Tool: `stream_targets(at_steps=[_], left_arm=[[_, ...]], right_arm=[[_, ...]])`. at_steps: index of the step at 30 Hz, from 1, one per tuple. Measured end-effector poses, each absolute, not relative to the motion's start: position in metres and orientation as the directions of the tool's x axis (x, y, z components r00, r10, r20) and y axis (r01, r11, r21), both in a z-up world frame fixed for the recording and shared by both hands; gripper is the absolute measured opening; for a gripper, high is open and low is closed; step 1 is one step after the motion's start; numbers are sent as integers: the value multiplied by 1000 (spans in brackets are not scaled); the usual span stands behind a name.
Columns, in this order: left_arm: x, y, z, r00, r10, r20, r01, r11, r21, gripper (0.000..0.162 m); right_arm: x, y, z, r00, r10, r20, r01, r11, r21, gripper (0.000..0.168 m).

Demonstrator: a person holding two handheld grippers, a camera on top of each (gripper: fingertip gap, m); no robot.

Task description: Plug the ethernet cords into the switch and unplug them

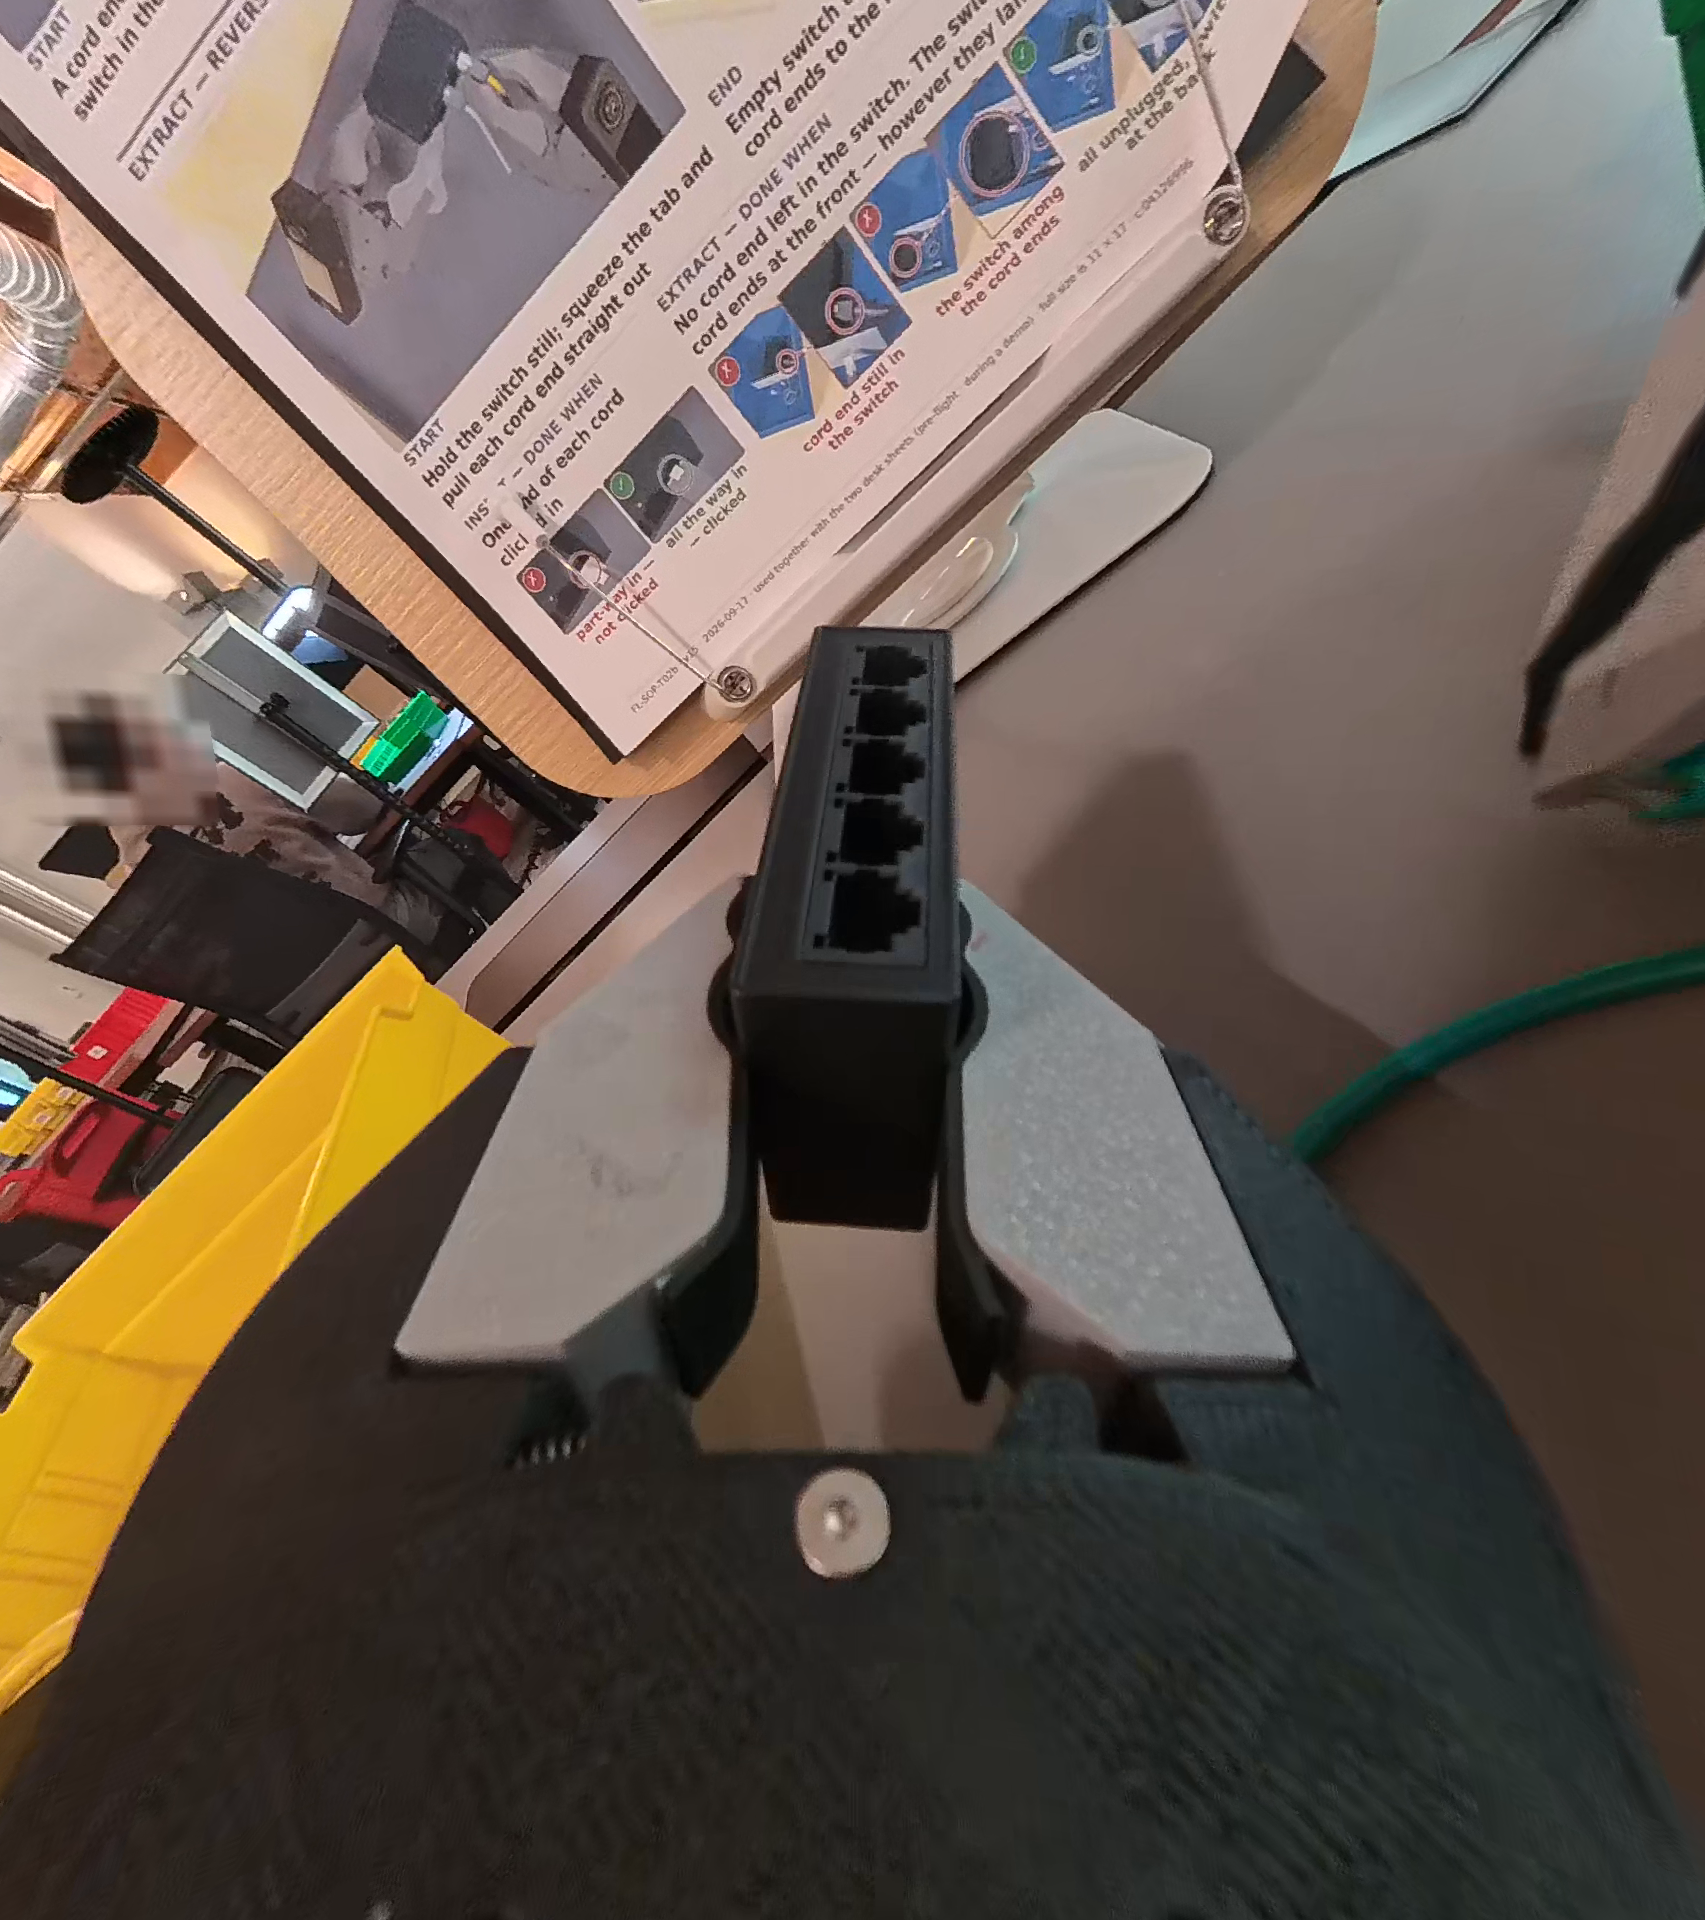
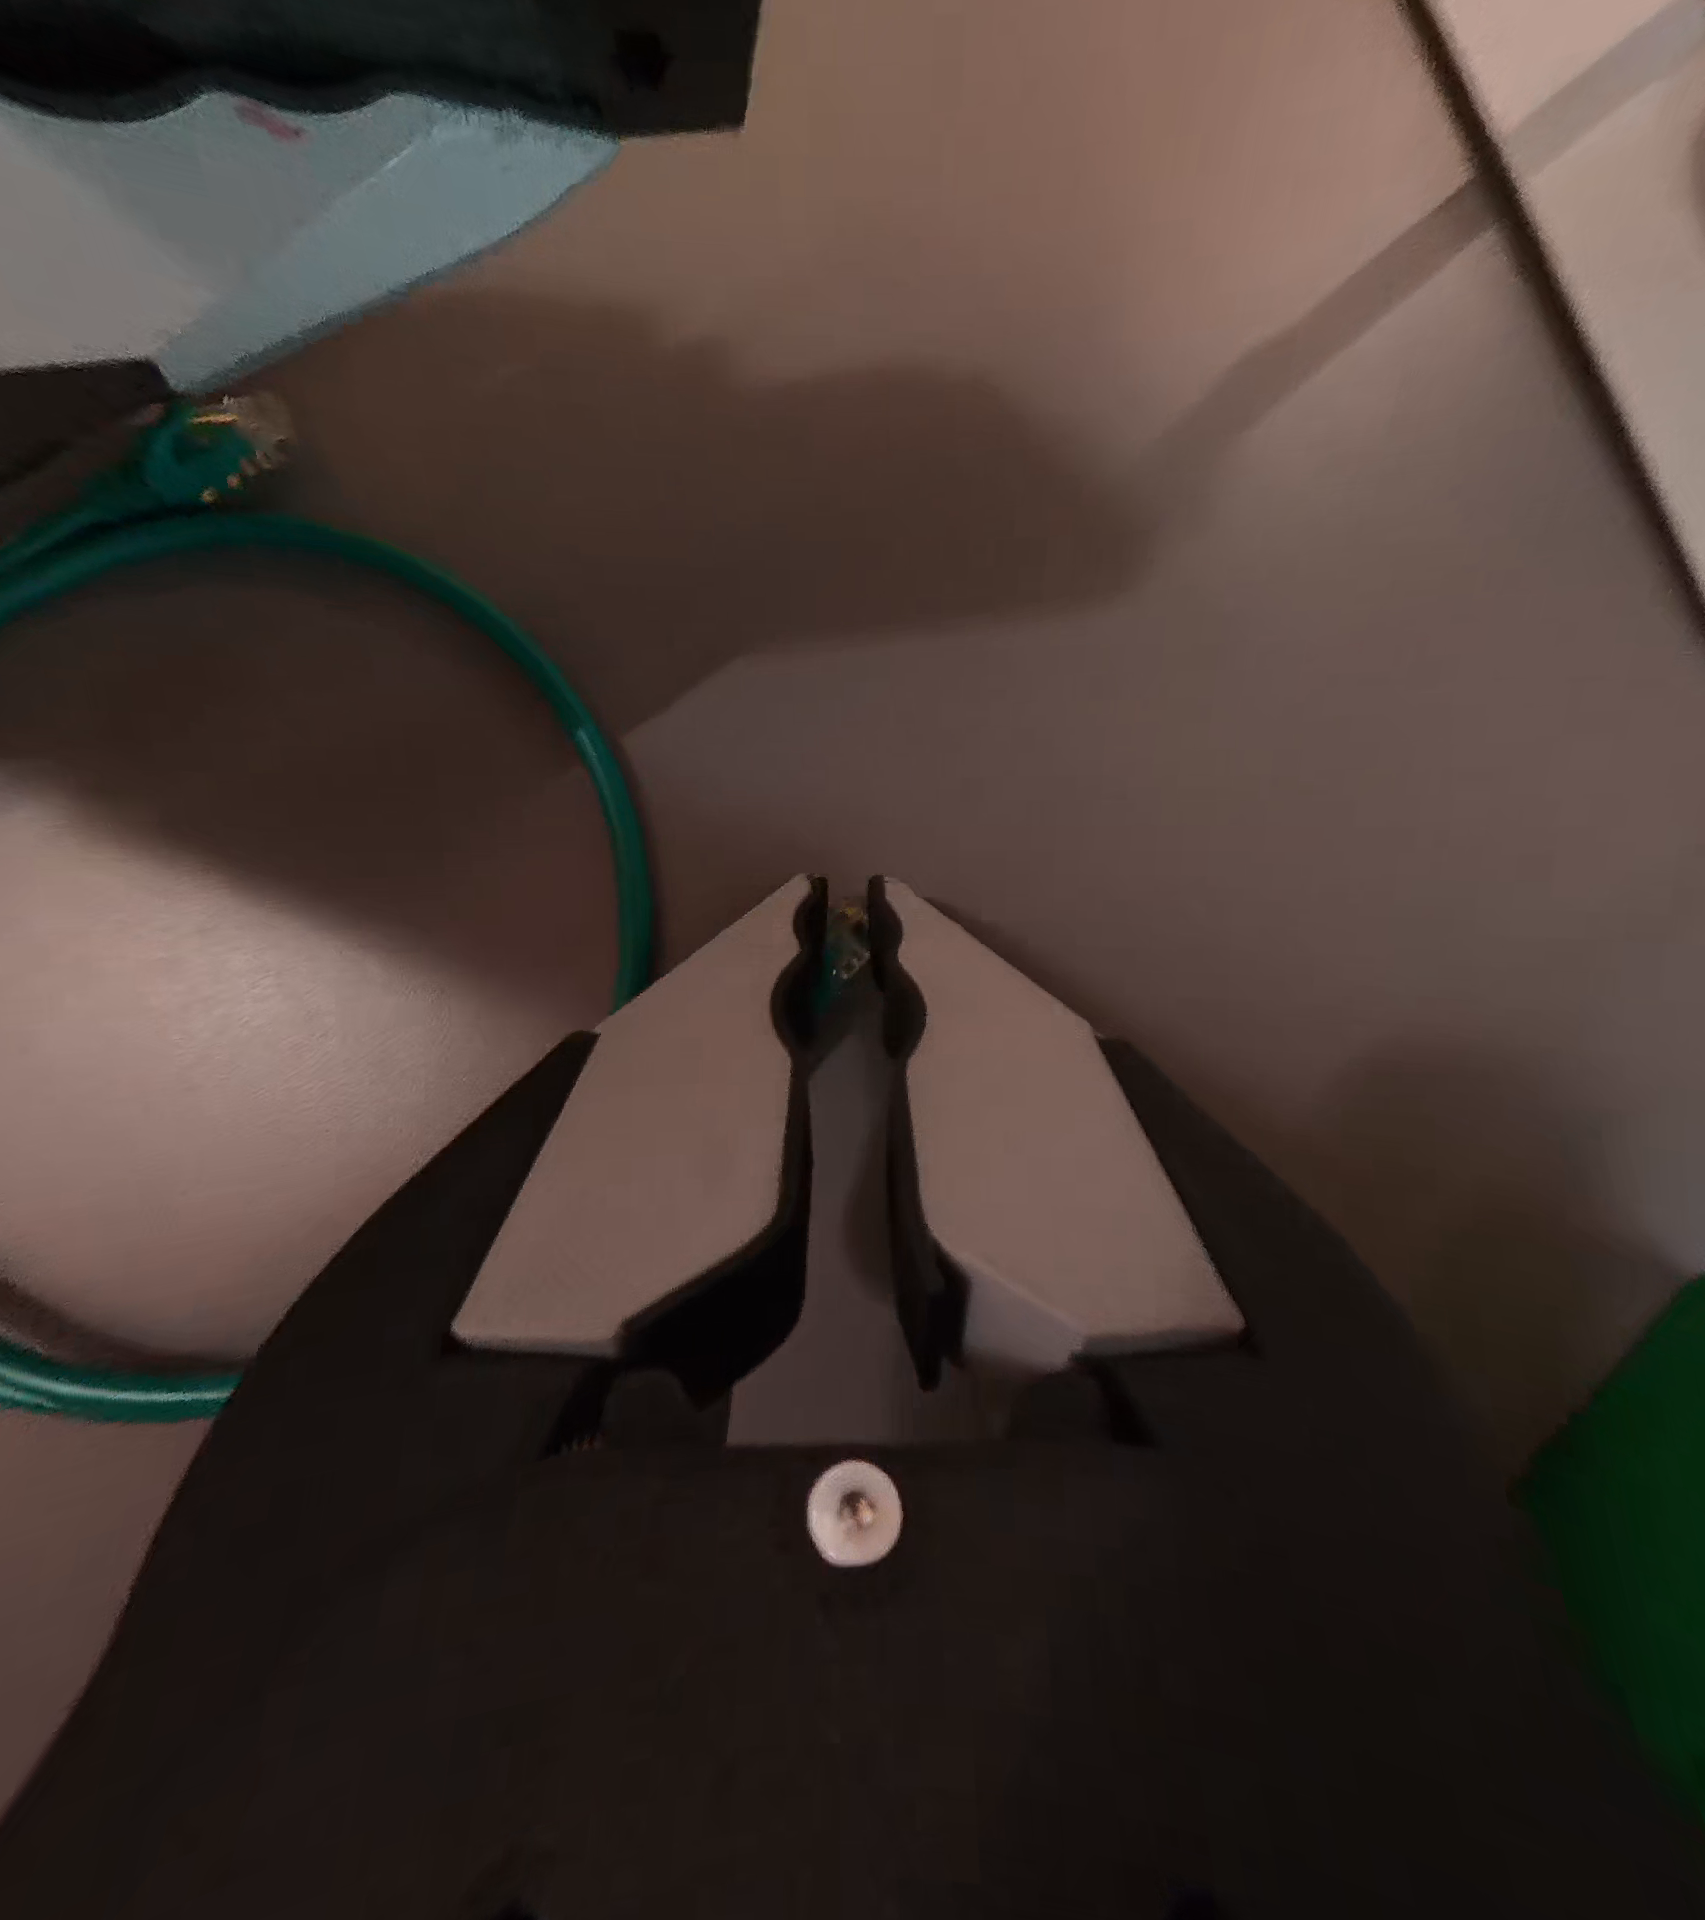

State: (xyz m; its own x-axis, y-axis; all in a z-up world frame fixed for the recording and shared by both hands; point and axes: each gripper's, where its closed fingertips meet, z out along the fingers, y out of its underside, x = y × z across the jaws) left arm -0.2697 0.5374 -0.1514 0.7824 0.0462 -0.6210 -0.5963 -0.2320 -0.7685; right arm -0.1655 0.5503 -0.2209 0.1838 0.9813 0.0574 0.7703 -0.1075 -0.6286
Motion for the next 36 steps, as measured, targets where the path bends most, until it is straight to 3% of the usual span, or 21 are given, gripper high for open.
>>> stream_targets(at_steps=[1, 9, 13, 19, 26, 36], left_arm=[[-270, 537, -152, 781, 46, -623, -598, -233, -767, 32], [-261, 538, -151, 779, 12, -627, -613, -196, -765, 32], [-246, 539, -154, 721, -36, -692, -686, -175, -706, 32], [-244, 540, -159, 703, -59, -709, -706, -179, -685, 32], [-223, 541, -170, 573, -130, -809, -818, -141, -557, 33], [-237, 542, -166, 646, -82, -759, -758, -188, -625, 33]], right_arm=[[-168, 553, -216, 190, 978, 81, 755, -92, -649, 4], [-183, 563, -167, 267, 959, 92, 539, -70, -840, 2], [-186, 558, -145, 243, 967, 77, 433, -37, -901, 1], [-191, 551, -133, 214, 976, -26, 341, -99, -935, 0], [-188, 554, -127, 228, 973, -38, 302, -107, -947, 0], [-189, 552, -123, 241, 970, 31, 301, -44, -953, 0]])
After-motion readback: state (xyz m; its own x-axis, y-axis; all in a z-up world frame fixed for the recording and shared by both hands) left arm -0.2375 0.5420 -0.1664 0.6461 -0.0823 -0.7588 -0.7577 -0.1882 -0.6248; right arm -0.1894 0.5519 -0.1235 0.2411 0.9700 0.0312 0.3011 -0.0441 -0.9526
